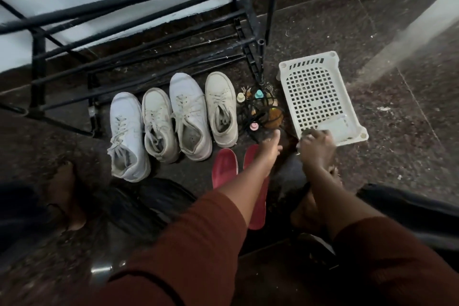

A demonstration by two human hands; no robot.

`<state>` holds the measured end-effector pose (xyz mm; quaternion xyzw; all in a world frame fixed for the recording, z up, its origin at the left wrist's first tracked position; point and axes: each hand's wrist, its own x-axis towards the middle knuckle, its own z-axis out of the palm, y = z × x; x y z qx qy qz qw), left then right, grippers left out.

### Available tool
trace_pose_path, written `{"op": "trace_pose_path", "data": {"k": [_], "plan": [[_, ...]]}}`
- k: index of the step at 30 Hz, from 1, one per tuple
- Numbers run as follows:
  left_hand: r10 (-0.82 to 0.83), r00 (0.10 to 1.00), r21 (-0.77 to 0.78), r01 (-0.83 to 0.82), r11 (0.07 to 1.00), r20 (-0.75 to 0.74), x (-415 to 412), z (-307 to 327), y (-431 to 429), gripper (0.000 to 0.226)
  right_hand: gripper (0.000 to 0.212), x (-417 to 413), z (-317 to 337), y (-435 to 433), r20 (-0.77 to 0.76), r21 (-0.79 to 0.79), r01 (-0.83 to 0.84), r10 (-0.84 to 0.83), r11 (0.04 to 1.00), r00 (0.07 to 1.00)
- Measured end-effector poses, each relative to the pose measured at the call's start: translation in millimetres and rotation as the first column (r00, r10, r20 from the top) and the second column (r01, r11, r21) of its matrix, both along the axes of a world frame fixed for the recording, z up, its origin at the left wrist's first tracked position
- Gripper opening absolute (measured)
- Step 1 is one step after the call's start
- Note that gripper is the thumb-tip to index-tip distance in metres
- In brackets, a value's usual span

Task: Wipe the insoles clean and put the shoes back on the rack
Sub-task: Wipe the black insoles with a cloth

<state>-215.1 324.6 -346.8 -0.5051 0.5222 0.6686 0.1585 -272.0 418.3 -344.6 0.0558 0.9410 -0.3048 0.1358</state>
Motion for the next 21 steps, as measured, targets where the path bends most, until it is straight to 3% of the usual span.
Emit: {"op": "trace_pose_path", "data": {"k": [3,5,9,12,14,17,21], "plan": [[0.107,0.993,0.149,-0.112,0.983,0.040,39.8,-9.1,-7.2,0.035,0.025,49.1,-7.4,-15.4,0.189,-0.007,-0.105,0.104,0.994,0.976],[0.197,0.979,0.130,-0.203,0.970,0.058,70.3,-20.4,-15.1,0.023,0.024,83.9,-6.5,-35.1,0.311,-0.141,-0.086,0.127,0.986,0.942],[0.275,0.959,0.047,-0.279,0.959,0.071,137.1,-36.6,-36.3,0.025,0.012,140.9,-11.2,-55.8,0.554,-0.277,-0.001,0.160,0.961,0.817],[0.298,0.946,-0.020,-0.298,0.954,0.127,174.8,-39.6,-51.3,0.025,0.009,171.0,-22.4,-64.8,0.605,-0.299,-0.100,0.269,0.949,0.750],[0.331,0.932,-0.030,-0.330,0.944,0.147,193.9,-42.2,-59.5,0.027,0.014,185.6,-25.2,-74.2,0.596,-0.278,-0.128,0.275,0.952,0.755],[0.387,0.911,-0.017,-0.389,0.921,0.139,215.1,-44.5,-68.1,0.029,0.026,195.9,-30.0,-84.3,0.563,-0.118,-0.309,0.319,0.944,0.762],[0.442,0.894,-0.032,-0.441,0.897,0.076,237.8,-39.6,-75.5,0.035,0.021,208.2,-31.4,-98.4,0.757,-0.232,-0.252,0.337,0.940,0.560]]}}
